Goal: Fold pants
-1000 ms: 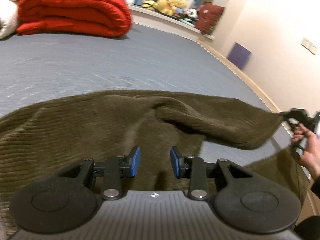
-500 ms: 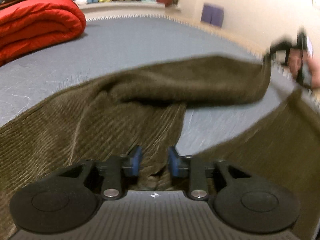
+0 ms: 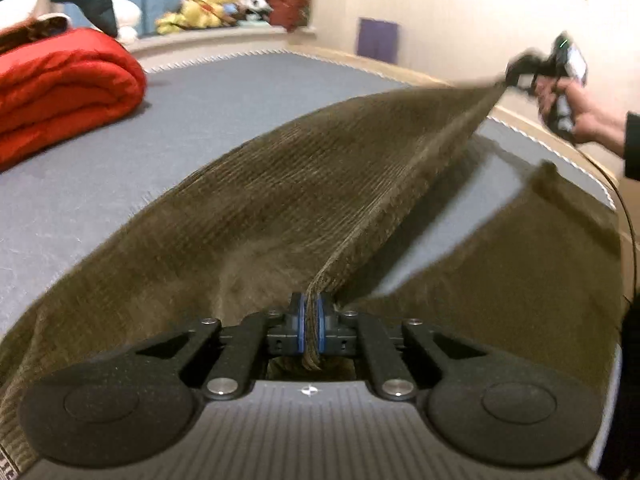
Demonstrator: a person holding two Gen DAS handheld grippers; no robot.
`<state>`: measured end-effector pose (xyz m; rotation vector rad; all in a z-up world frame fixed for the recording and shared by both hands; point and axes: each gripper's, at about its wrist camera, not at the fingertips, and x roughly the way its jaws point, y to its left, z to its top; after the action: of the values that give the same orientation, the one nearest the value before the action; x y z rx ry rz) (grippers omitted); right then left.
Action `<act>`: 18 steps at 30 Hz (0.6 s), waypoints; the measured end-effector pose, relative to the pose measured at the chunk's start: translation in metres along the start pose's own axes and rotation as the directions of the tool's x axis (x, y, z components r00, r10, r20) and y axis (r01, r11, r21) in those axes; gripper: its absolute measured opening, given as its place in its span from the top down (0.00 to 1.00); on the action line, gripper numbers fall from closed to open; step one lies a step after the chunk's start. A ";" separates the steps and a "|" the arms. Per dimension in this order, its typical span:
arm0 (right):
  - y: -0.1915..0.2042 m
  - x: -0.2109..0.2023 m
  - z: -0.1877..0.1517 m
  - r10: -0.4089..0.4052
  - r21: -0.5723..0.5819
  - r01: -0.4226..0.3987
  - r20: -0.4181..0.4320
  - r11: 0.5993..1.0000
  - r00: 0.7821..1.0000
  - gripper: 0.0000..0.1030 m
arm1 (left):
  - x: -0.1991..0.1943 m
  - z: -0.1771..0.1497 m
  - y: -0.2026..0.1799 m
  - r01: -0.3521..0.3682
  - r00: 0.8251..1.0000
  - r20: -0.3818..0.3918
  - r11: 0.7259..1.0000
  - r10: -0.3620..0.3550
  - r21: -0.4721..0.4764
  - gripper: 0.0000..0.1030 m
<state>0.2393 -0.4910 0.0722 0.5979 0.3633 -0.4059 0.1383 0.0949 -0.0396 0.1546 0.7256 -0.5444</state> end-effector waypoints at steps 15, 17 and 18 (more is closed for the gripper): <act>-0.055 0.030 -0.053 -0.263 -0.039 0.263 -0.285 0.964 0.922 0.81 | -0.002 -0.011 0.001 0.091 0.993 -0.070 0.996 -0.091 0.008 0.68; -0.046 0.011 -0.046 -0.309 -0.080 0.298 -0.218 0.951 0.926 0.66 | -0.022 -0.006 0.014 0.118 0.993 0.003 0.990 -0.118 -0.076 0.66; -0.045 0.000 -0.041 -0.314 -0.087 0.303 -0.187 0.949 0.931 0.63 | -0.033 -0.005 0.023 0.128 0.991 0.045 0.985 -0.124 -0.113 0.66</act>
<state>0.2101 -0.4996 0.0196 0.5272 0.6640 -0.6381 0.1266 0.1296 -0.0226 -0.0103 0.7310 -0.6222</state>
